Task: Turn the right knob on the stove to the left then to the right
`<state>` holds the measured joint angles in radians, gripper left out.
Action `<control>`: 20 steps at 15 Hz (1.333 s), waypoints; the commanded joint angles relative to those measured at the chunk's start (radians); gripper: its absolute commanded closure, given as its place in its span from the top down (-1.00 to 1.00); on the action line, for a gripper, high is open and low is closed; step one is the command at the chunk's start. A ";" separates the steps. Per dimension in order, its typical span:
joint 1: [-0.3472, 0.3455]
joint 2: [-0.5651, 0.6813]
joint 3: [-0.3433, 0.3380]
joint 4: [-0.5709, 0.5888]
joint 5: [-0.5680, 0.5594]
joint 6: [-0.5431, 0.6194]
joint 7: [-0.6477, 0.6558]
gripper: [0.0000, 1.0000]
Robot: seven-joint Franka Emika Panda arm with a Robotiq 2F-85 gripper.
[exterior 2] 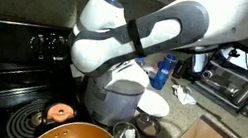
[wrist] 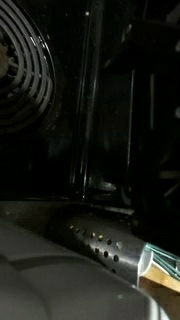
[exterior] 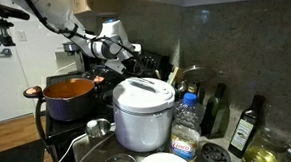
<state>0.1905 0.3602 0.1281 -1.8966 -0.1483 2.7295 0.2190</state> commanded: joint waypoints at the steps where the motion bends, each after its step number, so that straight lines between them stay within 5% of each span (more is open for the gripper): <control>1: 0.017 -0.002 -0.019 0.000 0.018 0.000 -0.014 1.00; 20: 0.062 -0.008 -0.041 0.046 -0.015 -0.084 0.024 1.00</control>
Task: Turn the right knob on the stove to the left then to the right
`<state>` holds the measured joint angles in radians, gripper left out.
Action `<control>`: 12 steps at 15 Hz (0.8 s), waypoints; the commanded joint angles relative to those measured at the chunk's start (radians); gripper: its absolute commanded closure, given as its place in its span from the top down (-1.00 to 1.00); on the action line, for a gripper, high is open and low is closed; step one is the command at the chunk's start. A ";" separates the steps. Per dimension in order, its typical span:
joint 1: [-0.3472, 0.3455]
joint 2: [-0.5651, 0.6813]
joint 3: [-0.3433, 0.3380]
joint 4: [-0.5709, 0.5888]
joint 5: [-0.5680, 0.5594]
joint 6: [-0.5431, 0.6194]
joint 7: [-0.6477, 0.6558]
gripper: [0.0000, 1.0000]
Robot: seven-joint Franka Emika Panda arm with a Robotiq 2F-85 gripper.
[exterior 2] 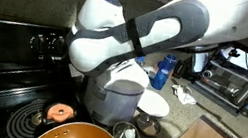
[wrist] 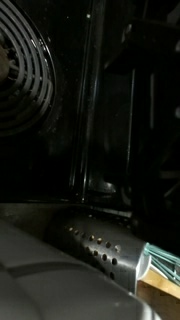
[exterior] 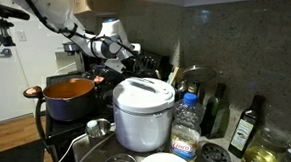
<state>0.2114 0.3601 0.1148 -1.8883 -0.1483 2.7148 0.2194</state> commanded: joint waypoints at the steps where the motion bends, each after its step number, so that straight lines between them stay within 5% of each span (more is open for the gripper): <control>1: 0.055 -0.008 -0.037 0.052 -0.031 -0.091 0.036 1.00; 7: 0.105 0.007 -0.102 0.171 -0.153 -0.212 0.131 1.00; 12: 0.130 0.013 -0.131 0.187 -0.239 -0.201 0.254 1.00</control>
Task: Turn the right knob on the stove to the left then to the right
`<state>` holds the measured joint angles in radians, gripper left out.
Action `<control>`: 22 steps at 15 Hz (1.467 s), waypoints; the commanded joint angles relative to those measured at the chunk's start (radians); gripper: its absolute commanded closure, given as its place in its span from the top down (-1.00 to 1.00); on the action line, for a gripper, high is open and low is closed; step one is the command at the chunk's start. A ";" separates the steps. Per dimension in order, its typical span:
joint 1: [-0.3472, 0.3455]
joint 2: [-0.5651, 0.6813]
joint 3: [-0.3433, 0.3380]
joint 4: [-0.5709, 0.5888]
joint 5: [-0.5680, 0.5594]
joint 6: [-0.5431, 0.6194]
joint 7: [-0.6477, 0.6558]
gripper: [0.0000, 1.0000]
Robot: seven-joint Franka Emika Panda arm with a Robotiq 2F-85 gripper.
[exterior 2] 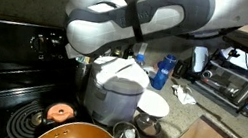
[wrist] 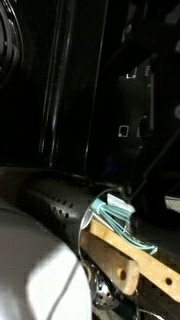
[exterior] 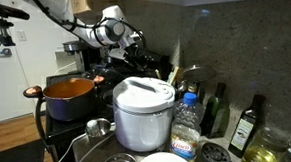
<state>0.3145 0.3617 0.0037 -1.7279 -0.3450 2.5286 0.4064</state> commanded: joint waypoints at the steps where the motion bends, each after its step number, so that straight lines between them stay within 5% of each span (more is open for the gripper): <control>1: 0.032 0.013 -0.023 0.028 -0.055 -0.013 0.085 1.00; 10: 0.046 -0.018 -0.069 0.004 -0.184 0.031 0.226 1.00; 22: 0.017 -0.045 -0.098 -0.071 -0.158 0.272 0.223 1.00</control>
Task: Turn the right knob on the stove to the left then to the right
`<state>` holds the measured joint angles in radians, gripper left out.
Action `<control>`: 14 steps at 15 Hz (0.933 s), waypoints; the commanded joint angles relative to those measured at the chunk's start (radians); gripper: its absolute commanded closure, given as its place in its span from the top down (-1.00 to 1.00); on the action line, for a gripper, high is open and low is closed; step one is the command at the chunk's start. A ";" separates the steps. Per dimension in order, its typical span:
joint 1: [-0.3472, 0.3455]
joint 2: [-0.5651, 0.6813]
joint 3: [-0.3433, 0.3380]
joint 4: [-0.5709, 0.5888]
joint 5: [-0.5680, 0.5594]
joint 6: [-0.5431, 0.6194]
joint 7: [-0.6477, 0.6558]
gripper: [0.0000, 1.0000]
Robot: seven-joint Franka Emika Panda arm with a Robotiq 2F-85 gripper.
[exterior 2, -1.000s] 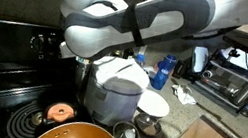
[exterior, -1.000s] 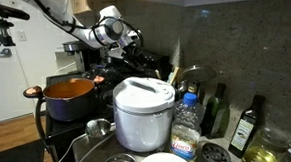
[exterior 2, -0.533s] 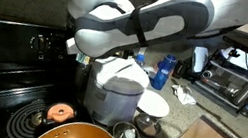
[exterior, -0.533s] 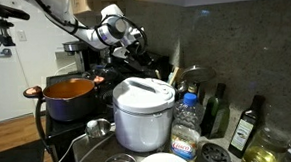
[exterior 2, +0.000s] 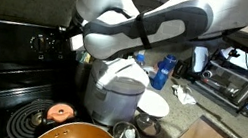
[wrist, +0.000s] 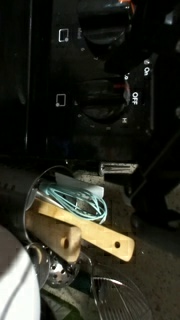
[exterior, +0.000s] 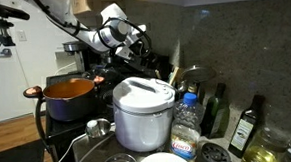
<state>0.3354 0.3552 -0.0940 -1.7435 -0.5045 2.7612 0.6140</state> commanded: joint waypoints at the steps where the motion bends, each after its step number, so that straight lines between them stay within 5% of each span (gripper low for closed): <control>1: -0.005 -0.040 0.002 -0.061 0.006 0.047 0.013 1.00; 14: 0.025 -0.031 0.029 -0.059 0.005 0.049 0.019 1.00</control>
<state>0.3569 0.3512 -0.0625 -1.7733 -0.4994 2.7989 0.6142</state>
